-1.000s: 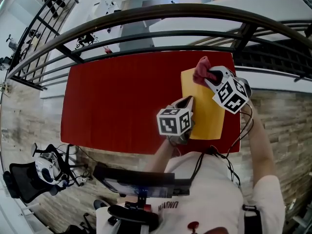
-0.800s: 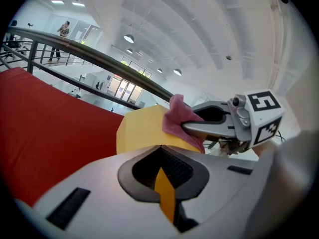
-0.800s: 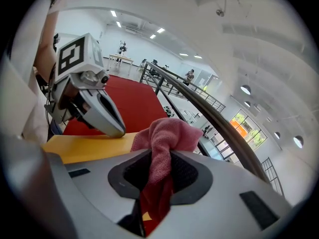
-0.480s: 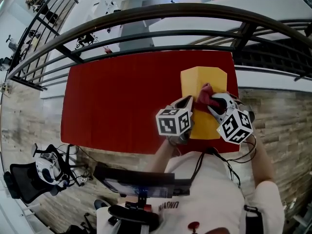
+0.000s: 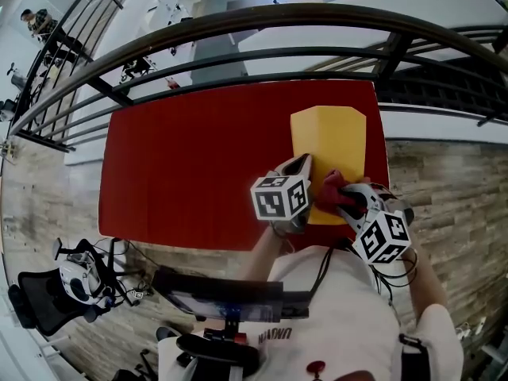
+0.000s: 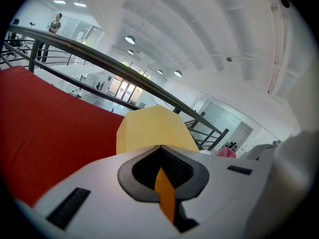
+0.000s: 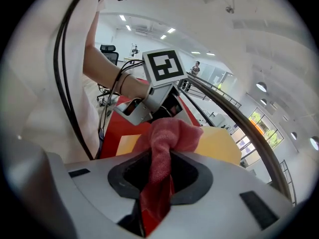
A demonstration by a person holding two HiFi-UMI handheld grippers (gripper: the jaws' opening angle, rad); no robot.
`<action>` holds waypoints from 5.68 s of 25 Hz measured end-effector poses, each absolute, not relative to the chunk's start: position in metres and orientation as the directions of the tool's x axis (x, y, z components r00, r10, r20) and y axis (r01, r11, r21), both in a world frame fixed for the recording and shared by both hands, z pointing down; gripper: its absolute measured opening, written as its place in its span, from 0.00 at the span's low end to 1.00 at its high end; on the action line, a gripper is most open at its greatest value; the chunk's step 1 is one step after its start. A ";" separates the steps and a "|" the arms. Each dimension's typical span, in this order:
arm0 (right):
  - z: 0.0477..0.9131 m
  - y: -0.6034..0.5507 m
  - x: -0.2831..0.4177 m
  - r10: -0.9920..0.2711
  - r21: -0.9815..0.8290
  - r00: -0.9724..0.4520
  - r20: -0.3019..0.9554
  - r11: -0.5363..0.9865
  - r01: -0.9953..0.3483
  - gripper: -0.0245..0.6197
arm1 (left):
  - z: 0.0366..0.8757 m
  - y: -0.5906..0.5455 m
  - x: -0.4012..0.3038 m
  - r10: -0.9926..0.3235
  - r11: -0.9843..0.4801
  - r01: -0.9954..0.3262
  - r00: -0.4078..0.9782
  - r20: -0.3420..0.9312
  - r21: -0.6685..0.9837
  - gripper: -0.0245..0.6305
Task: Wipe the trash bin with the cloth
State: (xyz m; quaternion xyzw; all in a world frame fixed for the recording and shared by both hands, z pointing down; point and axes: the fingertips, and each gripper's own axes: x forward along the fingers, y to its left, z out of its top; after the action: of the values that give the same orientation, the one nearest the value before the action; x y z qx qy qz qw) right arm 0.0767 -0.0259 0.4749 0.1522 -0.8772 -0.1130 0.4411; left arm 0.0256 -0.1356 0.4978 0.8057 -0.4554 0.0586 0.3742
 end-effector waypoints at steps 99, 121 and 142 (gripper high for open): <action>0.462 -0.112 0.147 -0.558 0.446 -0.437 0.706 0.829 -0.338 0.19 | 0.510 -0.112 0.093 -0.497 -0.427 -0.678 0.729 0.471 0.599 0.04; 0.479 -0.005 0.147 -0.380 0.286 -0.424 0.822 0.920 -0.269 0.19 | 0.510 -0.114 0.097 -0.490 -0.430 -0.669 0.737 0.465 0.607 0.04; 0.406 -0.119 0.132 -0.508 0.425 -0.435 0.743 0.861 -0.279 0.19 | 0.511 -0.113 0.099 -0.483 -0.442 -0.674 0.735 0.476 0.592 0.04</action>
State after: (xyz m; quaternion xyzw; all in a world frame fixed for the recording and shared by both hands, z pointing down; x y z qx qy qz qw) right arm 0.1317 -0.1187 0.4056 0.2345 -0.8386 -0.1203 0.4768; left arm 0.0995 -0.1125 0.5115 0.8408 -0.3439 0.1191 0.4007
